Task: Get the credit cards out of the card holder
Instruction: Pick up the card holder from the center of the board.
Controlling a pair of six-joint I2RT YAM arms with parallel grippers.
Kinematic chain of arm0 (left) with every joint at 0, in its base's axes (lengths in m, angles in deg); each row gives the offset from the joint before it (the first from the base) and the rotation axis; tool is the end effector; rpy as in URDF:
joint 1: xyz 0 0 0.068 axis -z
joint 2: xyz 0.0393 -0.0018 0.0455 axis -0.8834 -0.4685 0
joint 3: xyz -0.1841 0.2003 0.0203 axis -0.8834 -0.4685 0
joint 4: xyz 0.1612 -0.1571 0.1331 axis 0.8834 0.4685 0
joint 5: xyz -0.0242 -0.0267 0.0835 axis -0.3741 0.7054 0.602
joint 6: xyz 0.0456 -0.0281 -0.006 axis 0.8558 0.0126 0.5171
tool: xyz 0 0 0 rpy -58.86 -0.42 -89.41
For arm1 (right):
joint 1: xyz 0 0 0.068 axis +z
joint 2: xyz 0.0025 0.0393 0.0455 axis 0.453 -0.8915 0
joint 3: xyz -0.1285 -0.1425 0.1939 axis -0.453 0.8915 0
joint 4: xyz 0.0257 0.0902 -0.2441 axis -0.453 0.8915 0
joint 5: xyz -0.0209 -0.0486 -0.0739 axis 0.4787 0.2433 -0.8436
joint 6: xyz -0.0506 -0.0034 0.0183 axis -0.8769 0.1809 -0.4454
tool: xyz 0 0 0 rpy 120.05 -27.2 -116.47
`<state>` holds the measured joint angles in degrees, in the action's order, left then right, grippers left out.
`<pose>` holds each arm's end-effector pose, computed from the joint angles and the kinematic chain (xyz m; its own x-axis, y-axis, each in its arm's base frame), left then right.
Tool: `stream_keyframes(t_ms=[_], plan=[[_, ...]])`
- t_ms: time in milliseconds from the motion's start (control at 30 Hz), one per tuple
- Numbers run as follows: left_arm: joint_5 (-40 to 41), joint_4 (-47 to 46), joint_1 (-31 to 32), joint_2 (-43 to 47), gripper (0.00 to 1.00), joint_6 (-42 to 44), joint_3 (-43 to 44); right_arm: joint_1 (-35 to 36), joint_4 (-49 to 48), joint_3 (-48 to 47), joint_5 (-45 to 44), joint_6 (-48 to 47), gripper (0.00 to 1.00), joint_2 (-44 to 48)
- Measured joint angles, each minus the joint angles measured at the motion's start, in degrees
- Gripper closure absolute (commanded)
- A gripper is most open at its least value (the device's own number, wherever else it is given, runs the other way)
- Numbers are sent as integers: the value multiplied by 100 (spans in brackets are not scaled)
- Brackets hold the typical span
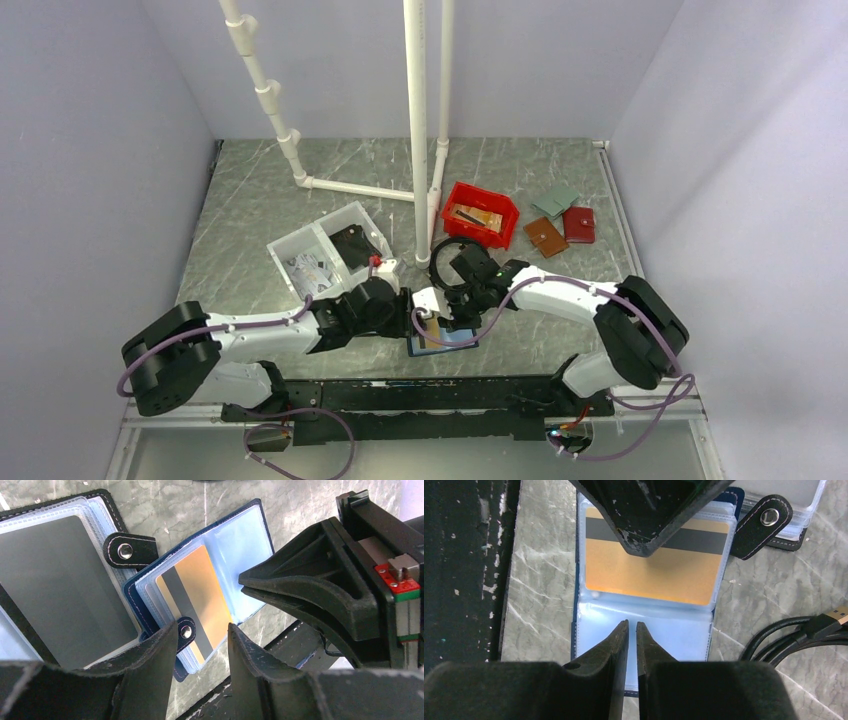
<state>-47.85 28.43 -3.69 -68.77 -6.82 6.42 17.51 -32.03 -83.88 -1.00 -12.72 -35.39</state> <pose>0.1308 -0.2102 0.1710 -0.8583 -0.1084 -0.5015 0.2627 0.7468 -0.6110 0.1663 0.1903 0.1657 0.1856 -0.7498 -0.6351 -0.9716 -0.2367 -0.0046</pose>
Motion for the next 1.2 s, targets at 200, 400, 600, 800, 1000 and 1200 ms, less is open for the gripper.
stream_keyframes(t_ms=[200, 400, 600, 800, 1000, 1200], plan=[[-7, -188, -2, -61, 52, -74, -94, 63, -33, -4, -184, 90, 87, -127], [-37, -251, -39, -61, 51, -181, -153, 103, -90, -7, -302, 131, 87, -162], [-96, -291, -136, -59, 42, -256, -164, 142, -120, -39, -433, 155, 87, -232], [-560, -772, -516, 164, 40, -275, -570, 151, -122, -70, -498, 170, 87, -251], [-868, -949, -763, 372, 46, -275, -678, 151, -125, -81, -535, 197, 87, -254], [-1097, -1207, -778, 411, 52, -271, -678, 151, -122, -92, -544, 212, 87, -262]])
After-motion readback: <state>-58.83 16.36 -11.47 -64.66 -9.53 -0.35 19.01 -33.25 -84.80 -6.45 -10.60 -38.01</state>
